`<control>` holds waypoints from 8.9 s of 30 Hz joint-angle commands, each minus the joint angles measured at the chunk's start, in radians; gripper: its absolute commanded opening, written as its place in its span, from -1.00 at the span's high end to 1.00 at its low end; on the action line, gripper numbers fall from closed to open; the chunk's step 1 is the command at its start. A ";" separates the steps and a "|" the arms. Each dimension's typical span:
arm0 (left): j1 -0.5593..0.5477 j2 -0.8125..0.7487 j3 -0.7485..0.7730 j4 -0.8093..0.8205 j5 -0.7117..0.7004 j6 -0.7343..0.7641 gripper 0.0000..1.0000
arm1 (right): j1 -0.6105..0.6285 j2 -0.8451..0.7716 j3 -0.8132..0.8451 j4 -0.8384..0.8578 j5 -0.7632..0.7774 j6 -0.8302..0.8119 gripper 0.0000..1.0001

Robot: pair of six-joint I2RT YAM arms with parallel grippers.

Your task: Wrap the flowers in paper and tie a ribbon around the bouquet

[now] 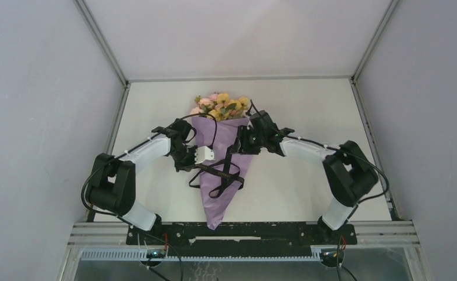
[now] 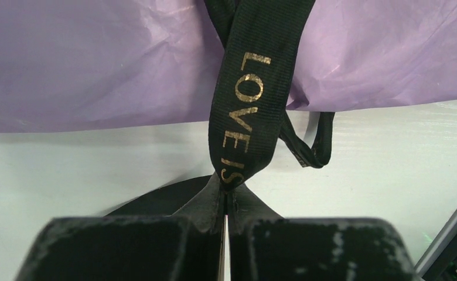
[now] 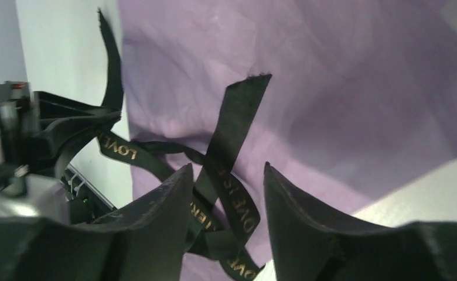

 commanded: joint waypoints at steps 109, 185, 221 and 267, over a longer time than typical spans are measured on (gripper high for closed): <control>-0.141 0.148 0.069 0.101 -0.074 -0.056 0.89 | 0.023 0.494 0.454 0.134 -0.075 0.125 0.64; -0.172 -0.145 0.591 0.301 0.760 -0.844 -1.00 | -0.052 -0.738 0.054 0.366 -0.097 -0.017 1.00; -0.273 -0.080 0.615 0.333 0.689 -0.942 1.00 | -0.143 -0.720 -0.322 0.286 -0.435 -0.408 -0.95; 0.006 -0.049 -0.111 0.055 -0.093 -0.054 -0.37 | -0.124 -0.467 -0.330 0.535 -0.286 -0.275 1.00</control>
